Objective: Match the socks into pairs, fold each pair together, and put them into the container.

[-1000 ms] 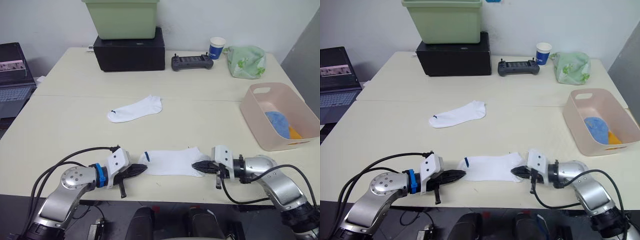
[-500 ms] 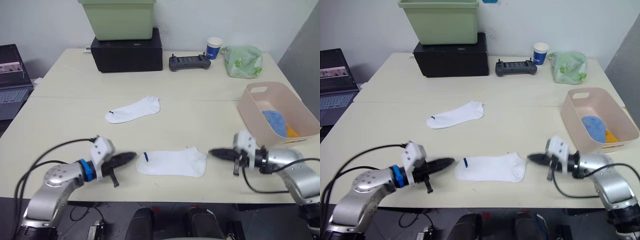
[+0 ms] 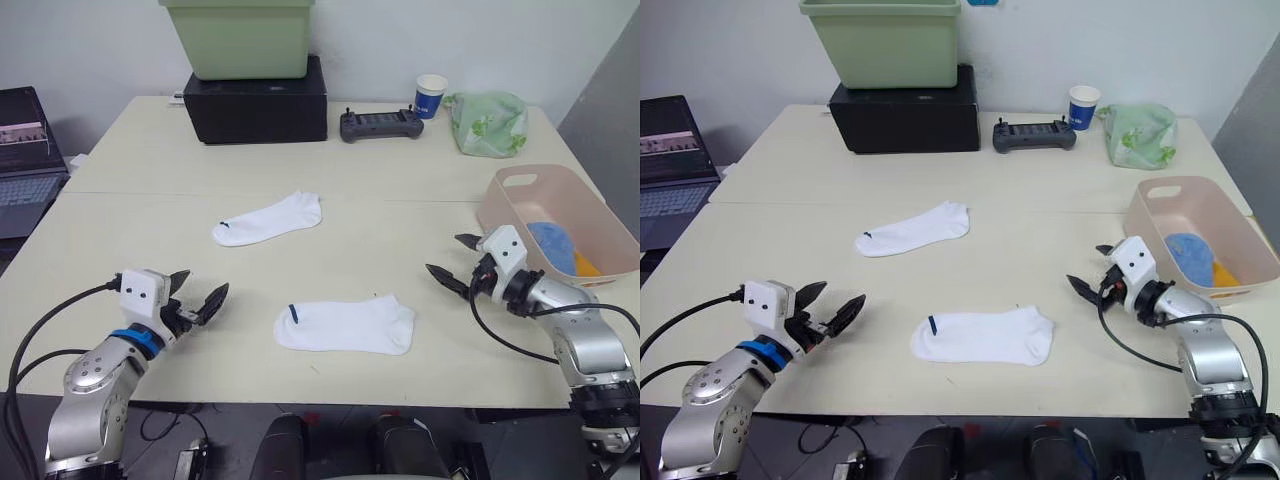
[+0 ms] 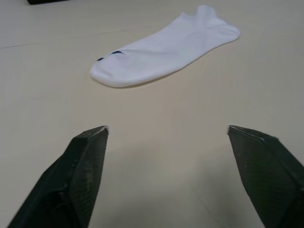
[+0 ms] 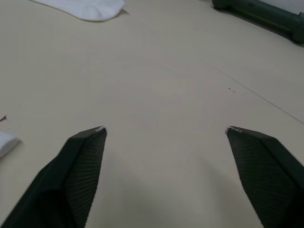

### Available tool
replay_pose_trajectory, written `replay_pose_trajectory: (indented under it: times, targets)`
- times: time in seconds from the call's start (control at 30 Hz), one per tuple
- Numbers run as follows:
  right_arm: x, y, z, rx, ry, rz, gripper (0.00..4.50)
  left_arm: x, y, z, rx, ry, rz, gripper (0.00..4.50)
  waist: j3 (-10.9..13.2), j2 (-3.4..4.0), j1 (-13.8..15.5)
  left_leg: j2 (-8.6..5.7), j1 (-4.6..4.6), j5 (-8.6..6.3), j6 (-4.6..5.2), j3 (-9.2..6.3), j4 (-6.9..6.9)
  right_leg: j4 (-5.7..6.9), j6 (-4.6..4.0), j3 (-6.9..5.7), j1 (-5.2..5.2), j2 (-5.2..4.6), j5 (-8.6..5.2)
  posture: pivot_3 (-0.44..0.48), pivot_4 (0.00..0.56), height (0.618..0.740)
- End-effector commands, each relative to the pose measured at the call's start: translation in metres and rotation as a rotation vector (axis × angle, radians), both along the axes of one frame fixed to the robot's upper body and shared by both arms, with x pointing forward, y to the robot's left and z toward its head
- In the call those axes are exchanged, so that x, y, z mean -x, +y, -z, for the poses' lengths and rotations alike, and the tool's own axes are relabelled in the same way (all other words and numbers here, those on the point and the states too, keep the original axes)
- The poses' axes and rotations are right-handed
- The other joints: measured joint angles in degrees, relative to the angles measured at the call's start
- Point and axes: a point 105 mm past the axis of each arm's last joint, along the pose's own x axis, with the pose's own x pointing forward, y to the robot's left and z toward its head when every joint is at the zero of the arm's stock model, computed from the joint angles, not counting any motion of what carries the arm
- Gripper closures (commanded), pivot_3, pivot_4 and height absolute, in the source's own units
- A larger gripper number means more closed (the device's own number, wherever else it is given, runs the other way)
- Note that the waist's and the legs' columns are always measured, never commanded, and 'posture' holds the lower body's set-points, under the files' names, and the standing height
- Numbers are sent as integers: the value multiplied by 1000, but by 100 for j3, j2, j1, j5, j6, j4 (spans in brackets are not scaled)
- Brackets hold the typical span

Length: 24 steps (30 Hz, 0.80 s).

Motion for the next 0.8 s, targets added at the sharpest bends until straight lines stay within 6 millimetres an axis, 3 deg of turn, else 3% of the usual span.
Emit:
replay_pose_trajectory:
  times: [0.03,0.2,0.37,0.47,0.57,0.73,0.8]
  targets:
    - [-1,1,-14,-13,-40,-2,0,0,5,-12,-26,-50,-11,23,0,0,0,1,0,0,0,-1,0,0,0,-1,0,0,0,0,150,740]
    - [8,36,-28,-52,-18,-144,0,-29,-17,-17,-110,-66,87,23,0,0,10,-3,0,0,0,-3,0,2,0,-4,0,1,0,0,150,740]
    - [26,82,-49,-137,0,-313,0,-77,-43,-27,-179,-94,169,23,0,0,13,-4,-5,0,-1,-7,2,2,0,-11,-1,3,0,0,150,740]
    - [33,98,-53,-141,9,-363,0,-101,-57,-21,-222,-59,212,23,0,0,14,-4,-11,0,0,-10,2,2,0,-18,-7,5,0,0,150,740]
    - [31,102,-55,-139,5,-356,0,-123,-67,-6,-263,20,230,23,0,-1,16,-10,-16,1,0,-5,4,3,1,-33,-15,8,1,0,150,740]
    - [28,100,-57,-135,-3,-335,0,-135,-66,0,-267,69,227,23,-1,0,15,-9,-23,1,0,-7,5,8,1,-35,-23,10,1,0,150,740]
    - [28,99,-57,-141,-4,-326,0,-139,-66,-2,-261,60,219,401,-1,0,14,-9,-23,1,0,-10,7,15,1,-41,-22,10,1,0,150,740]
